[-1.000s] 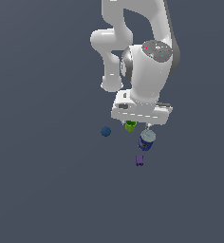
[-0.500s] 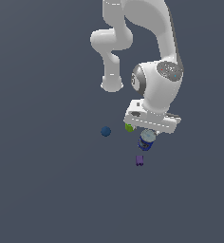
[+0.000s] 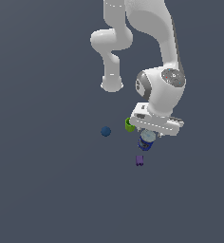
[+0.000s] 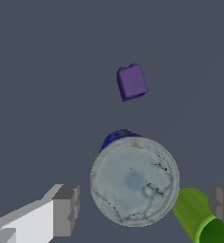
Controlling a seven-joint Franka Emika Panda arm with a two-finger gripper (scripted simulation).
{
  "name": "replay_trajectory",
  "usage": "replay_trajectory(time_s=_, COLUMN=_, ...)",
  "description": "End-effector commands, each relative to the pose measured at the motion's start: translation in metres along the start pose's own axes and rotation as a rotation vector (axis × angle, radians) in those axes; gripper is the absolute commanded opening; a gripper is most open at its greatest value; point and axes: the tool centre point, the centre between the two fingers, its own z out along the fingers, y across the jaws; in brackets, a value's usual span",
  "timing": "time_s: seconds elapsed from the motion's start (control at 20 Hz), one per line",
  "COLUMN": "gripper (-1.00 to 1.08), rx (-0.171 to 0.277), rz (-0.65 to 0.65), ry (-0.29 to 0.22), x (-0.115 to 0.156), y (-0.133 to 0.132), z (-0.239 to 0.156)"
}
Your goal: Pick up a designated object from a clutter of objects.
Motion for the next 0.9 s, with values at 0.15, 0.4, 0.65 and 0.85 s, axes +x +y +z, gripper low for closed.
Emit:
replay_trajectory(time_s=0.15, gripper=1.0, rx=0.001, rz=0.004, ry=0.0, x=-0.001, y=-0.001, z=0.002)
replay_trajectory(time_s=0.4, gripper=1.0, rx=0.001, rz=0.004, ry=0.0, x=-0.001, y=-0.001, z=0.014)
replay_trajectory(time_s=0.65, gripper=1.0, rx=0.001, rz=0.006, ry=0.0, x=-0.002, y=-0.001, z=0.038)
replay_trajectory(time_s=0.85, gripper=1.0, rx=0.001, rz=0.006, ry=0.001, x=-0.002, y=-0.002, z=0.05)
